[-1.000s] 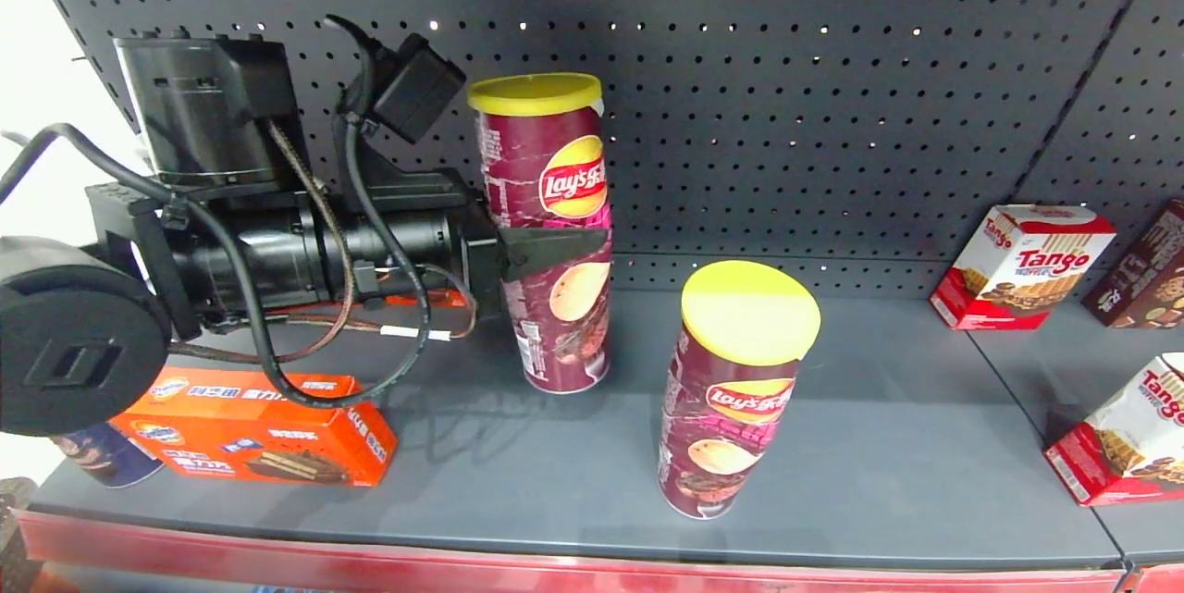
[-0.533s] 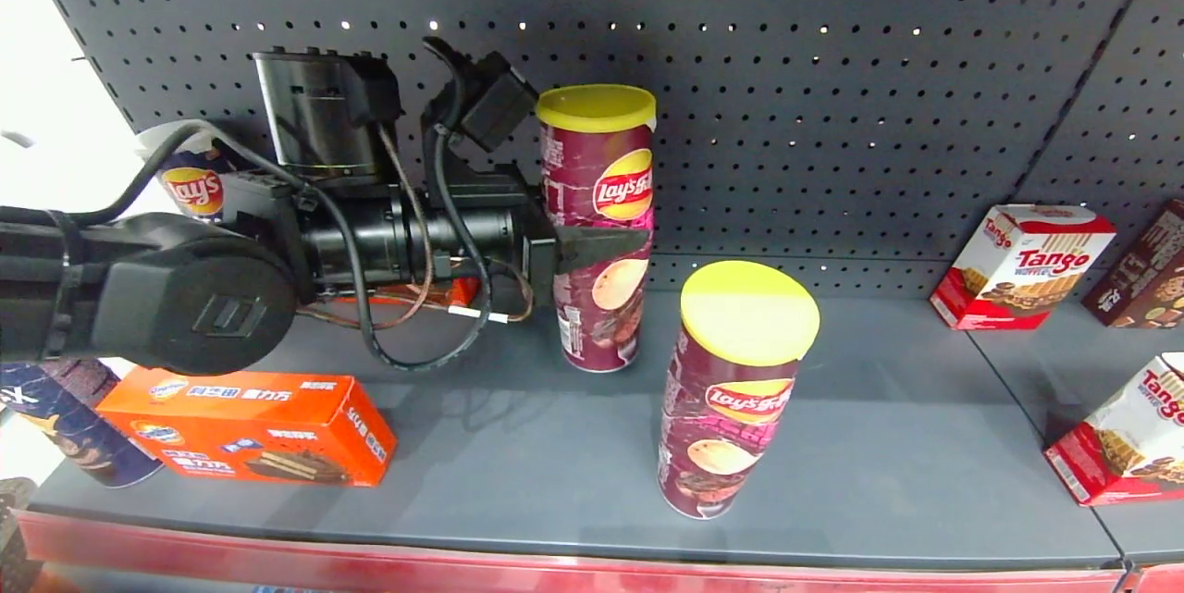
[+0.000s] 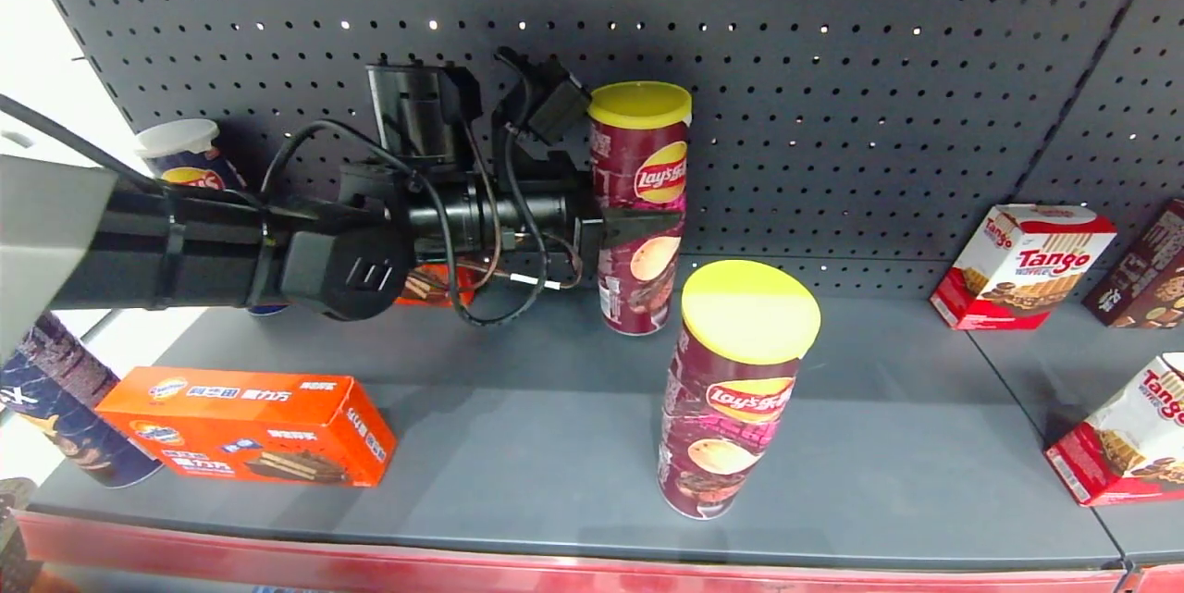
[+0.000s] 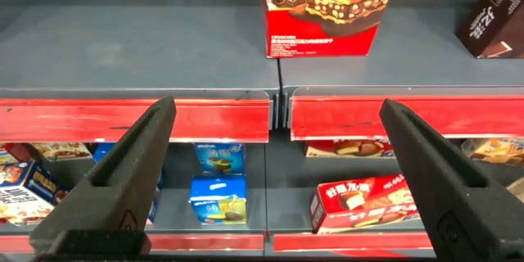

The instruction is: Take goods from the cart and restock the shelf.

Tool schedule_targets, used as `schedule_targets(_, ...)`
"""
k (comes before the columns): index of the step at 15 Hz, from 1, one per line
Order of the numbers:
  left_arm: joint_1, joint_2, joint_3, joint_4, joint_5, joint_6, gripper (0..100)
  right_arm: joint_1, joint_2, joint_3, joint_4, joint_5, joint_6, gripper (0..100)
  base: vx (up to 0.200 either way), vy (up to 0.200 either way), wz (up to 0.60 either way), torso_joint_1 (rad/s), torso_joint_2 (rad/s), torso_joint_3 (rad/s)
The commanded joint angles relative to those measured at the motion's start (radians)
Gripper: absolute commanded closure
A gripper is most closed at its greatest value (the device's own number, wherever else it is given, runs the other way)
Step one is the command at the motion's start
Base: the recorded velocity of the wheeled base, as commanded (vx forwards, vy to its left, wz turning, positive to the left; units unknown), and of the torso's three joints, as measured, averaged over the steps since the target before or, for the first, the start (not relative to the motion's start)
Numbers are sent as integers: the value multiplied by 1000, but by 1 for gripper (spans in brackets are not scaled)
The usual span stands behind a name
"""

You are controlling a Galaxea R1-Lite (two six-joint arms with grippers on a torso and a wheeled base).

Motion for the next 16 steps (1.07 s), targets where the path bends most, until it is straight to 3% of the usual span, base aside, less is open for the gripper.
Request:
schedule_targets(1,-5,90,-76,0,-13,2,100,0,0,0,0,0,0,0,0,0,0,0,0,0)
schedule_targets(4,-2,123,-111,2,-87,0,100,0,0,0,0,0,0,0,0,0,0,0,0,0)
schedule_targets(16,-5,228,-249,52,-99,5,100,0,0,0,0,0,0,0,0,0,0,0,0,0)
